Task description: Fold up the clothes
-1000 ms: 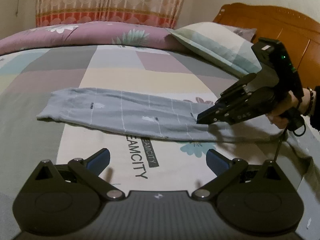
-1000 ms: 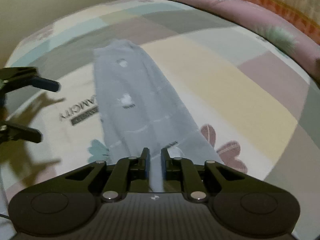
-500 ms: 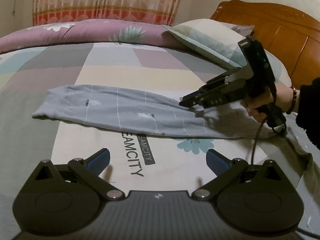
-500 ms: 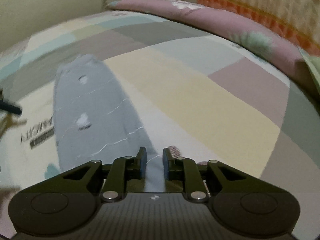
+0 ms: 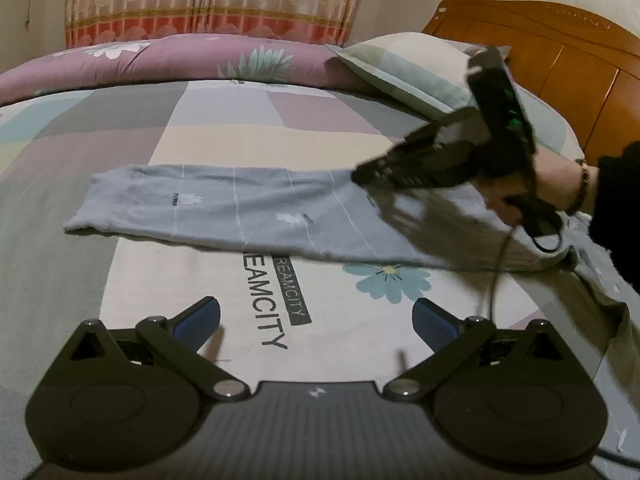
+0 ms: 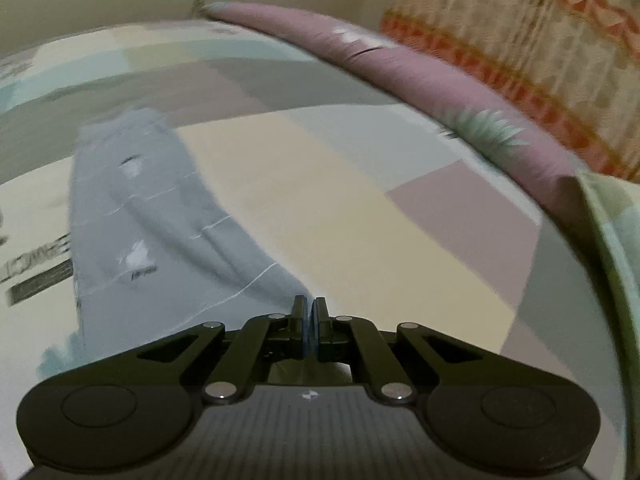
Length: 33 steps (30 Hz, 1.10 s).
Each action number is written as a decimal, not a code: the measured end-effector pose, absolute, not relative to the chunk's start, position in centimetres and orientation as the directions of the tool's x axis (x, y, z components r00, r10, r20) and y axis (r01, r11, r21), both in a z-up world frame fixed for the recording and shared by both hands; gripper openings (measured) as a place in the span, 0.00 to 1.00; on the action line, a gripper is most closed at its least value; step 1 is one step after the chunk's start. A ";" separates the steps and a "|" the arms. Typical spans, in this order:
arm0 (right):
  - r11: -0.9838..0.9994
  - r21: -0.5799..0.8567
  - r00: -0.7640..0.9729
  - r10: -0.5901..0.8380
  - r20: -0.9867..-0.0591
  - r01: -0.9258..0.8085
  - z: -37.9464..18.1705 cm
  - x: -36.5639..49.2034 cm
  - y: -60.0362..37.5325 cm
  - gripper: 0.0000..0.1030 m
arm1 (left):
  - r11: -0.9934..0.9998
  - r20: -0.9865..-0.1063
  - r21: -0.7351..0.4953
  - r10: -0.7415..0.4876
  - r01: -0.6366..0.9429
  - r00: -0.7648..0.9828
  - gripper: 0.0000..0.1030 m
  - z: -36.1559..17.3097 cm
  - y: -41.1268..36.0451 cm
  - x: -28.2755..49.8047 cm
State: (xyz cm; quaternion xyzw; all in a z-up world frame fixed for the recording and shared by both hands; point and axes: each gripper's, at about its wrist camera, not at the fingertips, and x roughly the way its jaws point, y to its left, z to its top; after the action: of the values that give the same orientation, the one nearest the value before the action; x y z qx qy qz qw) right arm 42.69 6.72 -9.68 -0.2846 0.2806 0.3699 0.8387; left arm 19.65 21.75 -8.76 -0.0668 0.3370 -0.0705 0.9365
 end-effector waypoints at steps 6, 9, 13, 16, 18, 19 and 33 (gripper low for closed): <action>0.627 -0.271 0.609 0.418 -0.674 -0.730 -9.6 43.8 7.1 0.18 | 0.983 -0.625 -0.168 -0.162 0.071 0.763 0.99 -8.7 22.1 19.5; 0.611 -0.219 0.579 0.488 -0.653 -0.761 -8.0 42.4 6.7 0.22 | 0.983 -0.623 -0.175 -0.151 0.051 0.767 0.99 -8.5 22.6 19.4; 0.570 -0.247 0.563 0.485 -0.669 -0.784 -6.7 39.8 5.6 0.30 | 0.981 -0.629 -0.191 -0.136 0.017 0.765 0.99 -8.5 23.4 19.4; 0.594 -0.226 0.552 0.449 -0.703 -0.772 -6.5 37.9 2.4 0.36 | 0.977 -0.630 -0.213 -0.139 0.003 0.764 0.99 -8.5 23.8 19.5; 0.628 -0.210 0.546 0.408 -0.731 -0.750 -6.6 36.5 0.0 0.36 | 0.974 -0.630 -0.228 -0.145 -0.003 0.763 0.99 -8.6 23.9 19.6; 0.648 -0.192 0.542 0.397 -0.741 -0.737 -6.7 35.6 -1.2 0.36 | 0.973 -0.631 -0.233 -0.147 -0.005 0.762 0.99 -8.6 23.9 19.7; 0.859 -0.011 0.598 0.347 -0.723 -0.512 -9.8 23.8 -11.6 0.51 | 0.965 -0.653 -0.257 -0.134 -0.052 0.746 0.98 -9.8 23.5 20.8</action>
State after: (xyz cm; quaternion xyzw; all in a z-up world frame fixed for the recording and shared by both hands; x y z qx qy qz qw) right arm 23.80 -11.62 -9.84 -0.1091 0.3775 0.2422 0.8871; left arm 20.83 23.52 -9.82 -0.1304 0.3559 -0.0223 0.9251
